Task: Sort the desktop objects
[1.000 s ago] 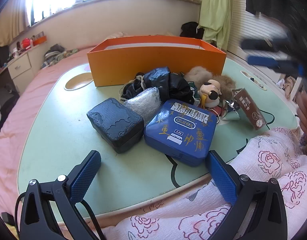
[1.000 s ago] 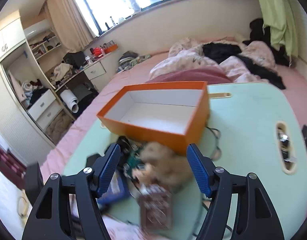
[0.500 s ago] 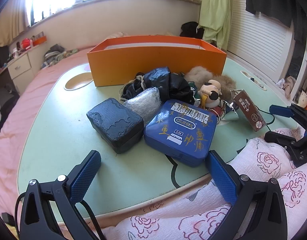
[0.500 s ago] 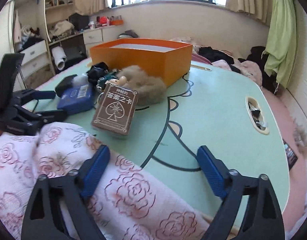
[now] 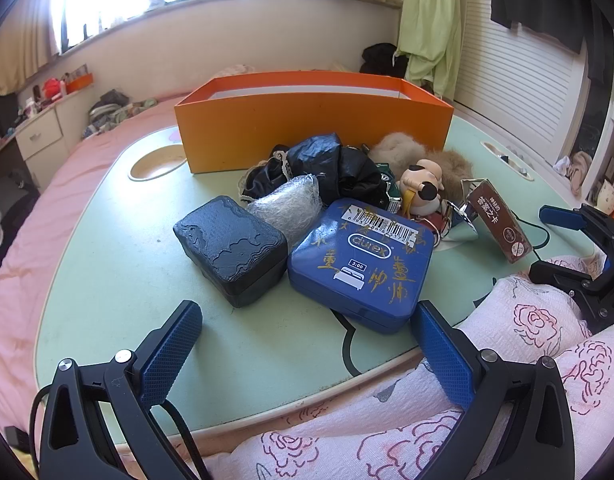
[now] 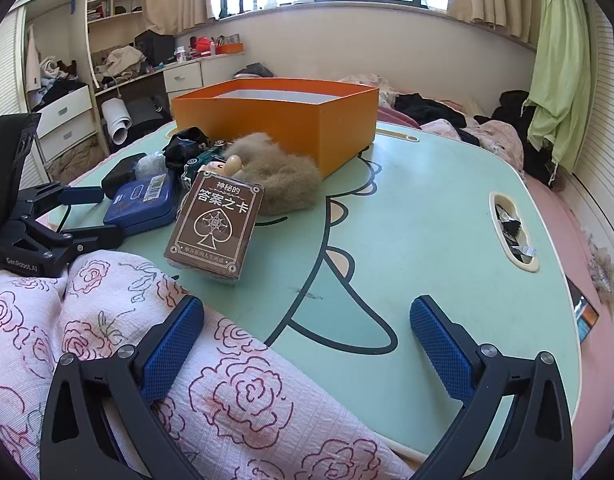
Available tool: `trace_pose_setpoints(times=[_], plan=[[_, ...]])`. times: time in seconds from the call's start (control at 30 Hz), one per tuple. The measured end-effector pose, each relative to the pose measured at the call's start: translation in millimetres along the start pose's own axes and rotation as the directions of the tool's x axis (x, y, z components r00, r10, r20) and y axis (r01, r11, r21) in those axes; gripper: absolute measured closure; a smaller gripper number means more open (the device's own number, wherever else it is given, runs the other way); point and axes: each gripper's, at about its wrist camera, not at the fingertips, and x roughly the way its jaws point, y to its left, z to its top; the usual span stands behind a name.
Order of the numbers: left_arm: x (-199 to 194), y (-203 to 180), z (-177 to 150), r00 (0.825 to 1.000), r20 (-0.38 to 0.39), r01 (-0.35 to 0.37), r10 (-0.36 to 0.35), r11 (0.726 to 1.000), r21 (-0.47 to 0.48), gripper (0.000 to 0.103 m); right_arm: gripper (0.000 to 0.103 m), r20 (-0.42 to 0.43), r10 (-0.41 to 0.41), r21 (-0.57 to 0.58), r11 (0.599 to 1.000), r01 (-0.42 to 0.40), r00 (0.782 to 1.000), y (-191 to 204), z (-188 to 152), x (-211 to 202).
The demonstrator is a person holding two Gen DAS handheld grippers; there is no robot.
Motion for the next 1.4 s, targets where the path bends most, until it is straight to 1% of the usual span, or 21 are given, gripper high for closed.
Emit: trace_pose_setpoints(times=[1.4], plan=[[-0.5, -0.6, -1.3, 1.000, 0.003, 0.002, -0.002, 1.000, 0.005, 0.000, 0.000, 0.009, -0.045, 0.034, 0.998, 0.045, 0.999, 0.2, -1.1, 0.0]])
